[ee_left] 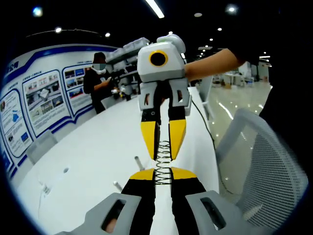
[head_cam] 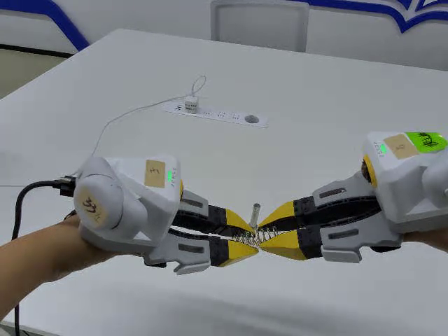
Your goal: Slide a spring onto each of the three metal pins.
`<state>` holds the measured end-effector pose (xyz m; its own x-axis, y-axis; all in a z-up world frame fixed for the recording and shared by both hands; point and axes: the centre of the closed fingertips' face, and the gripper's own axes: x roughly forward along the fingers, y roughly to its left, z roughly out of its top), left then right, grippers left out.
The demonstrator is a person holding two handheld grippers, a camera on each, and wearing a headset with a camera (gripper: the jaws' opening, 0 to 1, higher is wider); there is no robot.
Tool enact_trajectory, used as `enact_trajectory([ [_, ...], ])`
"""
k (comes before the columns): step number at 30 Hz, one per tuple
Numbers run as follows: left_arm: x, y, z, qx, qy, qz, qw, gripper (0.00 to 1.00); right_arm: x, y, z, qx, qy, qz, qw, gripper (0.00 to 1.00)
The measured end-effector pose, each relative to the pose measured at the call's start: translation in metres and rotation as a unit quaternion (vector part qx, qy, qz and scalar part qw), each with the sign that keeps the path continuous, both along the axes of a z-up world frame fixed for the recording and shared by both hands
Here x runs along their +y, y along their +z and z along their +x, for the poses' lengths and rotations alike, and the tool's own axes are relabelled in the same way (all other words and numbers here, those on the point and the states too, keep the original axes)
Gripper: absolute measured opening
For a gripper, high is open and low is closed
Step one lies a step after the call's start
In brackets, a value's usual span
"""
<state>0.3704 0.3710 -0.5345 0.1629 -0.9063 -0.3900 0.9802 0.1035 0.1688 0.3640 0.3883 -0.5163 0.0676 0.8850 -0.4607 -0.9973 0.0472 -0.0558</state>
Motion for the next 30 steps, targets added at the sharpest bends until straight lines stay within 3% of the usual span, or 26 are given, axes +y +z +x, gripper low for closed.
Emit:
enact_trajectory([
  [18,0.001,0.000,0.003,0.001,0.011,-0.008,0.9999,0.10,0.010,0.011,0.004,0.022,-0.012,0.041,0.9988,0.11],
  [30,0.001,-0.001,0.004,0.006,0.015,-0.011,0.9998,0.10,0.015,0.015,0.005,0.025,-0.014,0.048,0.9984,0.11],
])
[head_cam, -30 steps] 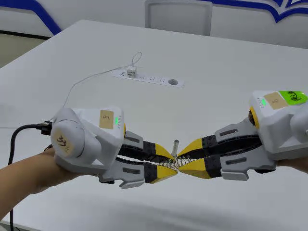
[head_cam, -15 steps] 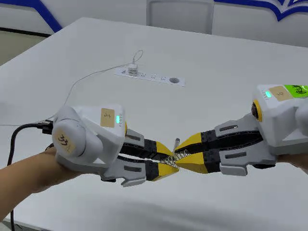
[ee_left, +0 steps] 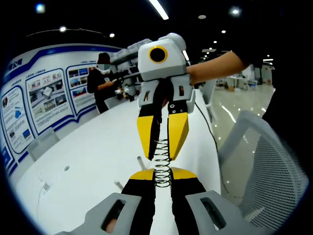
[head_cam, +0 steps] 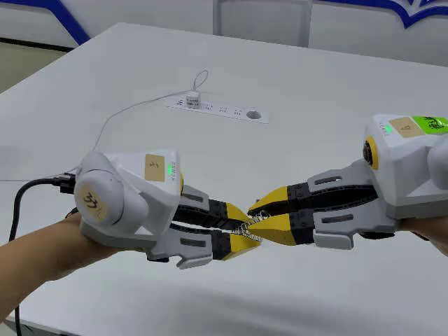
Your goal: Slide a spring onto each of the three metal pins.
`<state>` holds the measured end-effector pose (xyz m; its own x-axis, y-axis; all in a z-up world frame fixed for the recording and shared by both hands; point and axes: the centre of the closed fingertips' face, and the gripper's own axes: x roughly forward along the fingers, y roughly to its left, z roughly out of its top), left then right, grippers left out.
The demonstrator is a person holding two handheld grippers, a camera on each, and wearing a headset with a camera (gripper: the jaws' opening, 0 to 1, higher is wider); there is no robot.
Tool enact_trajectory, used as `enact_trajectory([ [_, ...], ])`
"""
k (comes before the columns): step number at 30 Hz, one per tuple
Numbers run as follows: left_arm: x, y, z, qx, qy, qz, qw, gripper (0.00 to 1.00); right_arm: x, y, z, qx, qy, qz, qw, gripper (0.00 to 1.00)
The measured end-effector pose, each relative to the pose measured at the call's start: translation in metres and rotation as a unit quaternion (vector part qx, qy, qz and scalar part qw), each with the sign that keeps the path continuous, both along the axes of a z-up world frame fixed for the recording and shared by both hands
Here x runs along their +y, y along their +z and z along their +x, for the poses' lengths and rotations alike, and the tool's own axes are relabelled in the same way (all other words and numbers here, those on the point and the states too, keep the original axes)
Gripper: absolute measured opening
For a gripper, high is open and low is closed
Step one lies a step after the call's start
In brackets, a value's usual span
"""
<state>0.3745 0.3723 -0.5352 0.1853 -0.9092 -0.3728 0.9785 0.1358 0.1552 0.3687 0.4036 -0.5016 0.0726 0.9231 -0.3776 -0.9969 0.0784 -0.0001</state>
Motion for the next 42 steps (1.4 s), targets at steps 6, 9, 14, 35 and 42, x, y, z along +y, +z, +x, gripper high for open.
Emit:
enact_trajectory([
  [6,-0.001,-0.001,0.000,0.002,0.001,-0.001,1.0000,0.10,0.002,0.000,0.000,0.001,0.001,0.001,1.0000,0.11],
  [9,-0.001,-0.001,0.000,0.003,0.002,-0.002,1.0000,0.10,0.002,0.000,0.000,0.001,0.000,0.002,1.0000,0.11],
  [14,-0.001,-0.002,0.001,0.008,0.004,-0.005,0.9999,0.10,0.003,0.000,0.001,0.003,-0.001,0.000,1.0000,0.10],
  [35,0.008,-0.002,0.015,0.054,0.048,-0.033,0.9968,0.20,-0.012,0.008,0.021,-0.018,-0.033,-0.014,0.9992,0.10],
  [42,0.016,0.002,0.024,0.052,0.066,-0.039,0.9957,0.26,-0.043,0.008,0.043,-0.021,-0.079,-0.034,0.9960,0.10],
])
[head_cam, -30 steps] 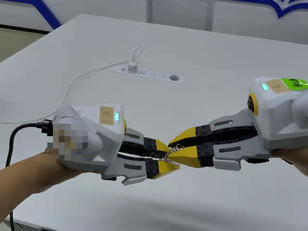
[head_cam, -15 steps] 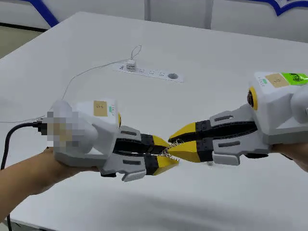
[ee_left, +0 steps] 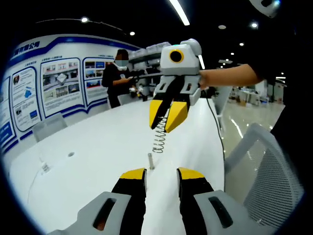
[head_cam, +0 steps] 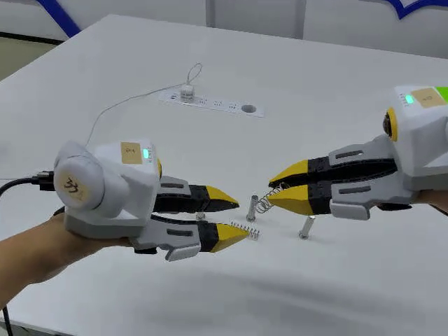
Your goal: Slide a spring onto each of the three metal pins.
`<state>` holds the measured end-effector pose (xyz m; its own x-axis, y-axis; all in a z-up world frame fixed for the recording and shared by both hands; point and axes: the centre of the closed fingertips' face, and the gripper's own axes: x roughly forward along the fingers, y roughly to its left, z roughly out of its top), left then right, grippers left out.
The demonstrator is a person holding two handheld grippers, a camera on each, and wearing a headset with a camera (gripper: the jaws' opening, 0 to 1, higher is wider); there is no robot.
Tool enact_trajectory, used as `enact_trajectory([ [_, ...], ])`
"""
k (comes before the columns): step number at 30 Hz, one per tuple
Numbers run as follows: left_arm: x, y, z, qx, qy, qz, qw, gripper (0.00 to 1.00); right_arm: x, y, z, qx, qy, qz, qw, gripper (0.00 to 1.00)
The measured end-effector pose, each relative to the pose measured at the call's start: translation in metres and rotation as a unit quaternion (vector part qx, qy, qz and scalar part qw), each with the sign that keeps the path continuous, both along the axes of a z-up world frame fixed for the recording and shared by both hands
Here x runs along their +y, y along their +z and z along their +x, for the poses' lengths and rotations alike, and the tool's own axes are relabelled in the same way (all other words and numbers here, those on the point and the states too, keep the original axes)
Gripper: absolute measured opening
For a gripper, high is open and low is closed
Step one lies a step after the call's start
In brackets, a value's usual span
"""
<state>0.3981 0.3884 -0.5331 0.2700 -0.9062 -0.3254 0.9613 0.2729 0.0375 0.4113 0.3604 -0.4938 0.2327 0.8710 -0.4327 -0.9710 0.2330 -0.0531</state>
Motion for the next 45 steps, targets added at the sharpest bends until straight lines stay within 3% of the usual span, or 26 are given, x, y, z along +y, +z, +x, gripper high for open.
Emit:
enact_trajectory([
  [6,0.010,0.006,0.006,0.003,0.017,-0.012,0.9998,0.31,-0.031,-0.003,0.026,-0.004,-0.062,-0.016,0.9979,0.10],
  [13,0.020,0.007,0.011,0.005,0.031,-0.007,0.9995,0.39,-0.053,-0.016,0.043,0.001,-0.102,-0.043,0.9938,0.10],
  [19,0.027,0.006,0.016,0.010,0.045,-0.006,0.9989,0.42,-0.068,-0.033,0.048,0.012,-0.123,-0.068,0.9900,0.10],
  [23,0.029,0.011,0.019,0.017,0.054,-0.025,0.9981,0.47,-0.075,-0.045,0.050,0.021,-0.134,-0.083,0.9873,0.10],
  [31,0.031,0.009,0.021,0.019,0.060,-0.021,0.9978,0.51,-0.087,-0.065,0.054,0.031,-0.145,-0.113,0.9825,0.10],
  [45,0.041,0.003,0.028,0.027,0.080,-0.011,0.9964,0.57,-0.093,-0.086,0.058,0.044,-0.152,-0.126,0.9794,0.10],
])
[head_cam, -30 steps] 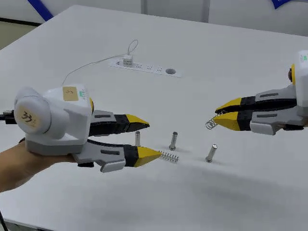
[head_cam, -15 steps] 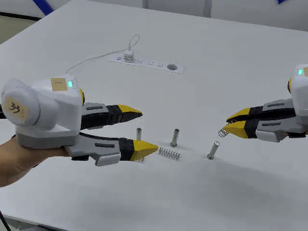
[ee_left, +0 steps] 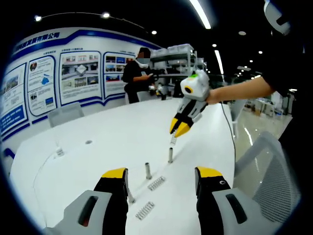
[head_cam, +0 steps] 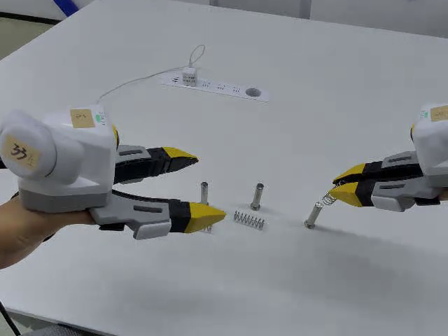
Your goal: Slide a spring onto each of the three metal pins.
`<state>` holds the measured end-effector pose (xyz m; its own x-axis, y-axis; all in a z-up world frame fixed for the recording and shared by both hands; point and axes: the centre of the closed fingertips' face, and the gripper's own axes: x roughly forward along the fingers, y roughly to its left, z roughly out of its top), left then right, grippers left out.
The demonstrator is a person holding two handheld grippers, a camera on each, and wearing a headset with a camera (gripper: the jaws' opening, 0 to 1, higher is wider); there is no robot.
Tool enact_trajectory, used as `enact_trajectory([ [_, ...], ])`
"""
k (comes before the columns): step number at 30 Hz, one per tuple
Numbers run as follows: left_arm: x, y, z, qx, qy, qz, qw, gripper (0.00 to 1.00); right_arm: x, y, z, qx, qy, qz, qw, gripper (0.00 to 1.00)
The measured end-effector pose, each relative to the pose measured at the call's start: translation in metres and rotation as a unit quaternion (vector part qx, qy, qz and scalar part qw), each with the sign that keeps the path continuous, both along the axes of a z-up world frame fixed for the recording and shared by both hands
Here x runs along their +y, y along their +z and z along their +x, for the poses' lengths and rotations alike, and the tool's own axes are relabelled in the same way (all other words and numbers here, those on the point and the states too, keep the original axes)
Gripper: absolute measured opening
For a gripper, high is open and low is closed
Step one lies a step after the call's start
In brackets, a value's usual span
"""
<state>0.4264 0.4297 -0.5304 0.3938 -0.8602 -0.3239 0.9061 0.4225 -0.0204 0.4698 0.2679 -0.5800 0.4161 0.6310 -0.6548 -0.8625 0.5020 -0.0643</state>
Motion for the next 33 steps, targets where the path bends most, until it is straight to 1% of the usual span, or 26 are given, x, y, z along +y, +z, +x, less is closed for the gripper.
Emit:
enact_trajectory([
  [2,0.000,0.000,0.000,0.000,0.001,-0.002,1.0000,0.57,0.001,-0.001,0.001,0.001,0.000,0.001,1.0000,0.10],
  [5,-0.001,0.000,-0.001,0.003,-0.001,-0.005,1.0000,0.57,0.002,-0.004,0.002,0.002,0.002,-0.005,1.0000,0.10],
  [10,-0.002,0.001,-0.001,0.005,-0.003,-0.009,0.9999,0.59,0.005,-0.008,0.003,0.010,0.005,-0.005,0.9999,0.10],
  [16,0.000,-0.001,-0.002,0.007,-0.001,-0.006,1.0000,0.59,0.008,-0.014,0.002,0.022,0.008,-0.008,0.9997,0.10],
  [20,0.001,-0.001,-0.002,0.008,0.000,-0.006,1.0000,0.59,0.010,-0.018,0.002,0.024,0.010,-0.011,0.9996,0.10],
  [26,0.002,-0.001,-0.002,0.009,0.001,-0.007,0.9999,0.59,0.014,-0.026,0.002,0.031,0.014,-0.022,0.9992,0.10],
  [33,0.001,-0.002,-0.003,0.012,0.000,-0.008,0.9999,0.60,0.015,-0.034,0.003,0.032,0.014,-0.031,0.9989,0.10],
])
